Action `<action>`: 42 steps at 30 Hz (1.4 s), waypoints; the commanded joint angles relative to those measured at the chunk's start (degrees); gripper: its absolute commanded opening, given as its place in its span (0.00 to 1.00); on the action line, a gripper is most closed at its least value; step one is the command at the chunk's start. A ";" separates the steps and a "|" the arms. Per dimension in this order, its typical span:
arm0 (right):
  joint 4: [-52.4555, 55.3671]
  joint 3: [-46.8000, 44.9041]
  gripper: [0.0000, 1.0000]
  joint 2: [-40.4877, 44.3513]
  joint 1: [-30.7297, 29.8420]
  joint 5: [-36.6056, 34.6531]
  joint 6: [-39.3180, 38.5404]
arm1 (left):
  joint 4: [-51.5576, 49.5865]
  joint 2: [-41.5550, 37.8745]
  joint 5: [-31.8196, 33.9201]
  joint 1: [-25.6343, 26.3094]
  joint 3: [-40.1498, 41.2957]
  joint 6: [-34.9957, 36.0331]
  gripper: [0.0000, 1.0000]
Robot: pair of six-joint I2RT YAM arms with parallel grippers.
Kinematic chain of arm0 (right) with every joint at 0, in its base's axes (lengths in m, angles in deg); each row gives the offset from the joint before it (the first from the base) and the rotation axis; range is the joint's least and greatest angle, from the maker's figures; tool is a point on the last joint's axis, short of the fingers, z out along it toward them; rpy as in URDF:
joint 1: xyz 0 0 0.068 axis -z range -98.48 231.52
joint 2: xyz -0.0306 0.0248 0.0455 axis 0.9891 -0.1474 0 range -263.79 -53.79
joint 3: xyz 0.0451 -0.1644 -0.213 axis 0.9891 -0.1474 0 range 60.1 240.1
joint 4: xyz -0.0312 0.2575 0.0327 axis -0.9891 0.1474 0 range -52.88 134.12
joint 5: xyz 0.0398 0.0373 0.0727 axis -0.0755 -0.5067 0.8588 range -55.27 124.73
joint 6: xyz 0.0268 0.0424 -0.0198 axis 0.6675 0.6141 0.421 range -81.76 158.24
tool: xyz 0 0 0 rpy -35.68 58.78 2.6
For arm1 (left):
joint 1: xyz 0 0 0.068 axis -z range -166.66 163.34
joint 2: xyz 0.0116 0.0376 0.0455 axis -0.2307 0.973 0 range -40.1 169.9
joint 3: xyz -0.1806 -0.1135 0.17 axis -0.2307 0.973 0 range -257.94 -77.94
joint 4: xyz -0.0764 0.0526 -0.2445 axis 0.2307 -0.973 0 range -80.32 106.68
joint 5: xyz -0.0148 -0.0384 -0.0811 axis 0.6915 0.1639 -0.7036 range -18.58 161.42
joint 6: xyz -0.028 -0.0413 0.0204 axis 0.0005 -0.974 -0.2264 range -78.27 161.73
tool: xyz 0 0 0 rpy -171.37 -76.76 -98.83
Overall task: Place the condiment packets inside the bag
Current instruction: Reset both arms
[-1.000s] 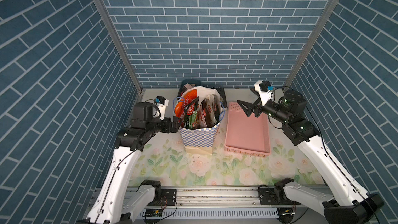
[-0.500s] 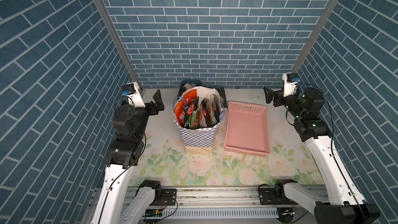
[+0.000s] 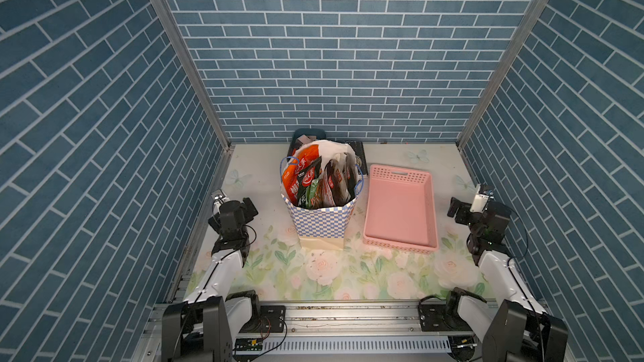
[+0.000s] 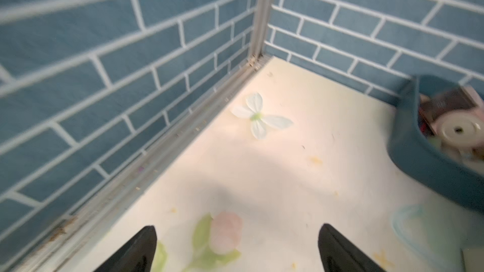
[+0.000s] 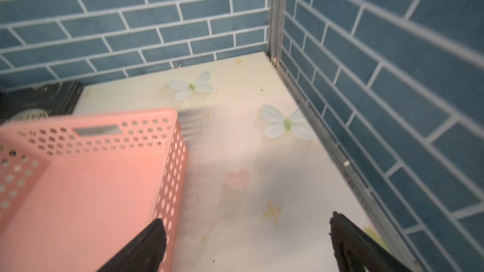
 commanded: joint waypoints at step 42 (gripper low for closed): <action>-55.25 -8.14 1.00 -31.06 -15.86 -8.24 -3.19 | 50.67 24.58 -8.93 7.21 6.77 14.67 1.00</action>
